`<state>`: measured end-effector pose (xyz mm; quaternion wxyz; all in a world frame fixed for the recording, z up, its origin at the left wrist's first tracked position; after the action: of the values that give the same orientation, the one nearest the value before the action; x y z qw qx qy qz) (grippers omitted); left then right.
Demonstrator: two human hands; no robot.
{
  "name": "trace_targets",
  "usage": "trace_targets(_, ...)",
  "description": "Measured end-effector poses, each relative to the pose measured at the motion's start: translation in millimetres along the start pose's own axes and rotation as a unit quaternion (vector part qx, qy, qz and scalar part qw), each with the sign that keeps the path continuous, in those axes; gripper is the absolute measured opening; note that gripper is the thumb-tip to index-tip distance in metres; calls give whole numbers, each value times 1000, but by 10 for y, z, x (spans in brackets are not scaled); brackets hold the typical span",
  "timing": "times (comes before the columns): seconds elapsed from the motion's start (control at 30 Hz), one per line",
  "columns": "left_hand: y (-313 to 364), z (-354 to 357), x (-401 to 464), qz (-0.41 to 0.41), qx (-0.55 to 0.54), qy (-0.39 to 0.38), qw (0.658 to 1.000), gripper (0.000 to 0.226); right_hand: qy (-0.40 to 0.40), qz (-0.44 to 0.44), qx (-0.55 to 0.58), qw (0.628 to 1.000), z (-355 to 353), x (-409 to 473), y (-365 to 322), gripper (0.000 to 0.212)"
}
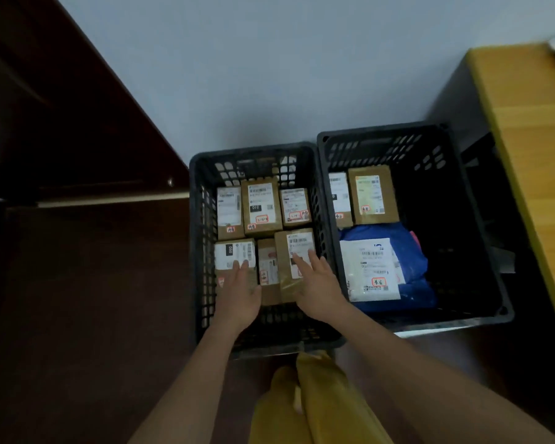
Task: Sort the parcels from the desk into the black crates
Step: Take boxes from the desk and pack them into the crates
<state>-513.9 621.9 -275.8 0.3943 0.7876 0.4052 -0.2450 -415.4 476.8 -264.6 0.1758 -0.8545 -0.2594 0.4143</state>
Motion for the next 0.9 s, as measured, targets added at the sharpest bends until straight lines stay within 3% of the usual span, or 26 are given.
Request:
trace_targets(0.27, 382, -292, -582, 75, 113, 12, 991, 74, 104, 62, 33, 992, -416, -781, -149, 80)
trace_targets(0.43, 964, -363, -943, 122, 165, 9, 979, 77, 178, 93, 7, 980, -757, -1328, -104, 76)
trace_targets(0.9, 3026, 380, -2029, 347, 306, 37, 886, 72, 343, 202, 29, 917, -1868, -2907, 1069, 73)
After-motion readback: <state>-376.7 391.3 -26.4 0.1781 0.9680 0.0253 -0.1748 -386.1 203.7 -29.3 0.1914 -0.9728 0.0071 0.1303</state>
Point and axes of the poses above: each hand's wrist, its own x-axis towards the middle knuckle, its own z-axis out of the palm, y = z × x, the point moved 3 cm from there along x, towards the middle knuckle, and after that the axes turned 6 degrees about -z, right-handed, at the moved point
